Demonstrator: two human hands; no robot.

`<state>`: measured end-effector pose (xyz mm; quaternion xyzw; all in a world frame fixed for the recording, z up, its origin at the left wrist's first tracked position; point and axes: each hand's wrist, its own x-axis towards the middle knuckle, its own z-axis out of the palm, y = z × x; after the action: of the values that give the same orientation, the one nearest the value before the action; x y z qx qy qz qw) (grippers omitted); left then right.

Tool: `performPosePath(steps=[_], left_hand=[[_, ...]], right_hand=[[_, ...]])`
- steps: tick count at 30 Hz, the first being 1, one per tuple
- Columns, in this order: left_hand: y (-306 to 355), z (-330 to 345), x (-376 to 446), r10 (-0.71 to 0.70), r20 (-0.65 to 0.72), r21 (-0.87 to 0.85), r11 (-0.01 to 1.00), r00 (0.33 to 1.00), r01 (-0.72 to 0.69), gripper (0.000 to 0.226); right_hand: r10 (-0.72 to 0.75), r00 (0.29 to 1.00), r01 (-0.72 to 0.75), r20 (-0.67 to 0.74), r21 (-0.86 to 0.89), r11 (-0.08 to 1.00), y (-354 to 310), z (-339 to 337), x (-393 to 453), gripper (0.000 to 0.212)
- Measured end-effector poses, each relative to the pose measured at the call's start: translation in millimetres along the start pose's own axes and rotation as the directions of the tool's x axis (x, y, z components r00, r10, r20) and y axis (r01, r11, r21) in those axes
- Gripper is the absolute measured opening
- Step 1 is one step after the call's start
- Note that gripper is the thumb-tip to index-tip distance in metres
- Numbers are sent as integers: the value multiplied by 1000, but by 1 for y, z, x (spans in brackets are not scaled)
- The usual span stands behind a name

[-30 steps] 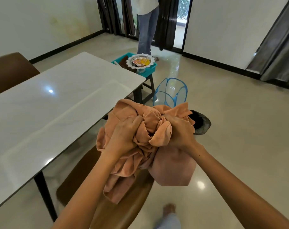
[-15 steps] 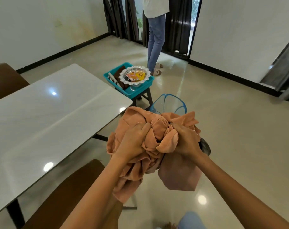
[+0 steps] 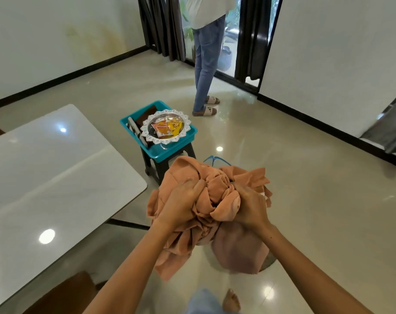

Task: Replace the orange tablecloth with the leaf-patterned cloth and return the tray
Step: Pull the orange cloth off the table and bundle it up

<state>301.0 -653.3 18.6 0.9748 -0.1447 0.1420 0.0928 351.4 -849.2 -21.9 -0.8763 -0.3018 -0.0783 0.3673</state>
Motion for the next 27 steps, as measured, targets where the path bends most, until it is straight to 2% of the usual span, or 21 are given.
performPosePath(steps=[2,4,6,7,10,14,16,18,21,24,27], left_hand=[[-8,15,20,57,-32,-66,996,998,-59,42],[-21,24,53,40,39,-192,981,998,-32,44],[-40,42,85,21,84,-223,975,996,-2,50],[-47,48,99,30,118,-222,975,993,-4,50],[-61,63,141,91,70,-198,977,993,-76,53],[-93,94,190,168,44,-179,971,985,-158,75],[-112,111,215,180,94,-214,964,979,-156,80],[-129,131,233,184,119,-215,964,976,-156,77],[-150,167,251,225,191,-349,925,956,-148,66],[-163,195,265,224,250,-397,911,942,-111,65],[-168,215,269,219,205,-443,890,954,-109,56]], right_hand=[[30,999,-30,-21,-11,1000,17,-6,20,50],[62,997,-63,-35,-23,998,38,-12,46,49],[79,996,-82,-50,-60,995,58,-11,71,49],[88,995,-91,-53,-74,993,67,-9,80,49],[113,990,-122,-87,-98,988,93,-7,110,52],[145,985,-158,-97,-143,977,123,1,151,51],[157,982,-176,-106,-196,965,137,8,172,52],[177,981,-192,-83,-228,955,151,15,189,51],[231,971,-238,-55,-220,946,171,29,203,46],[287,956,-290,-52,-275,917,189,39,213,45],[338,941,-320,-11,-353,879,202,50,216,49]])
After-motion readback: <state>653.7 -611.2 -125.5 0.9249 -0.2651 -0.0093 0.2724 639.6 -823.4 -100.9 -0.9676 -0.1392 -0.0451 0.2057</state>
